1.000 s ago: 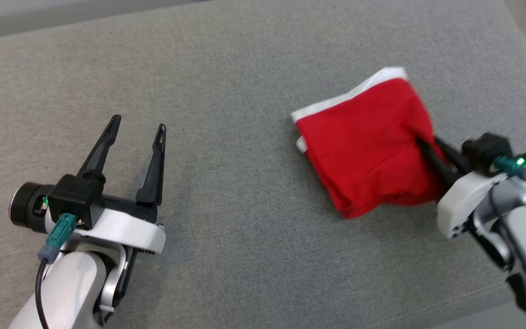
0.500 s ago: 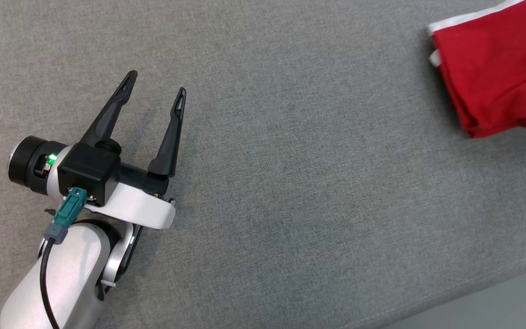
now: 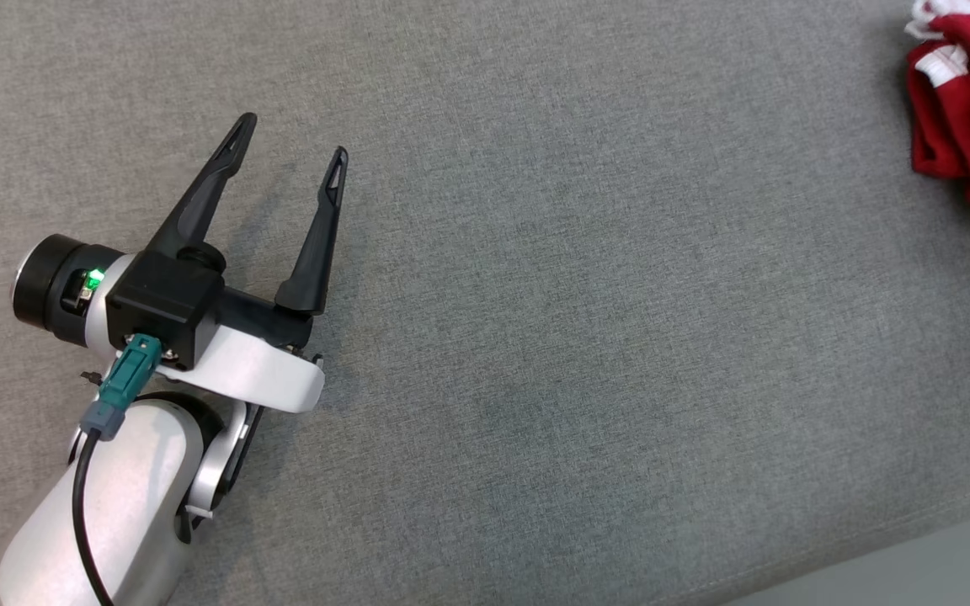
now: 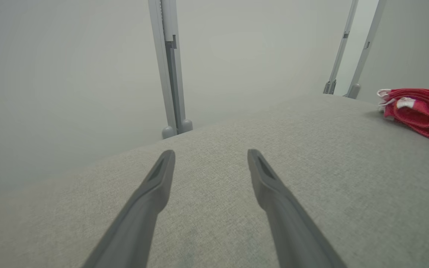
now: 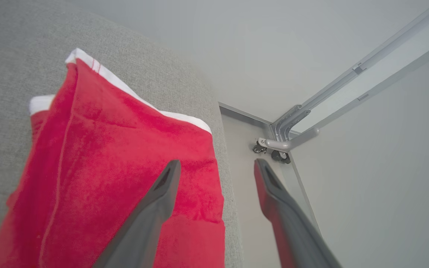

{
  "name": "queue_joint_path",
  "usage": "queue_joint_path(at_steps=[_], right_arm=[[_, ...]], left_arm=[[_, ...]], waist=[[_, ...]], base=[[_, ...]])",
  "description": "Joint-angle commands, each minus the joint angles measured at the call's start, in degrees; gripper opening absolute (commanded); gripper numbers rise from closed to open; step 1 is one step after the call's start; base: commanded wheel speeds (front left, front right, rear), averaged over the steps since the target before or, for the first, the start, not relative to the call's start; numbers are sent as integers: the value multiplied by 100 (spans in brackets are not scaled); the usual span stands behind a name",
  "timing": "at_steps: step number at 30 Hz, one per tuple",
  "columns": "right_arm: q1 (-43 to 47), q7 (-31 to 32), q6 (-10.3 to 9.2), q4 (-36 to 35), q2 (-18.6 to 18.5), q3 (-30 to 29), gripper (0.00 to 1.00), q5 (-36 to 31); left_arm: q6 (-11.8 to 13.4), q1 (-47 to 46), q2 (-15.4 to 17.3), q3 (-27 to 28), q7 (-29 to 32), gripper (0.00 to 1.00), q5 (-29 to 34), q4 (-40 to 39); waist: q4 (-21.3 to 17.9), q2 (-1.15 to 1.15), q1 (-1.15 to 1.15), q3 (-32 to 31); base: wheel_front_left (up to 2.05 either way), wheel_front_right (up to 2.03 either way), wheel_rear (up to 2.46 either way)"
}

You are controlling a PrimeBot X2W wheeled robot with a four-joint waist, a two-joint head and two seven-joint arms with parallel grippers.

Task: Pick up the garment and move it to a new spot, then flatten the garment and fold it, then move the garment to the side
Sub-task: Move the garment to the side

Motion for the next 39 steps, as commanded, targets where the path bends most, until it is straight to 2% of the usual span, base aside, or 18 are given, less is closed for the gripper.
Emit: queue_joint_path(at_steps=[1,5,11,16,21,30,39], right_arm=[[18,-56,-4,-5,48,-134,100,33],[153,-63,-4,-318,228,-590,100,94],[885,-63,-4,-1557,913,-1535,100,-16],[1622,-54,-4,-2584,1572,-1953,100,-246],[2347,66,-4,-3477,2173,-1938,100,-429],[3690,844,-4,-5152,2742,-1817,100,-627],[4608,1181,-4,-5585,2906,-2013,100,-639]], left_arm=[[28,42,-2,25,-51,100,-24,32],[88,140,-21,58,-120,100,-85,96],[262,433,-73,220,-320,100,-258,192],[376,714,-104,363,-482,100,-424,256],[497,1033,-135,511,-641,100,-573,325],[608,1598,-187,706,-886,100,-732,411],[671,2078,-145,735,-902,100,-840,512]], waist=[[26,0,0,-79],[53,0,0,-224],[105,0,0,-616],[241,0,0,-972],[458,0,0,-1346],[971,0,0,-2042],[1195,0,0,-2580]], base=[[0,0,0],[0,0,0],[0,0,0],[0,0,0],[0,0,0],[0,0,0],[0,0,0]])
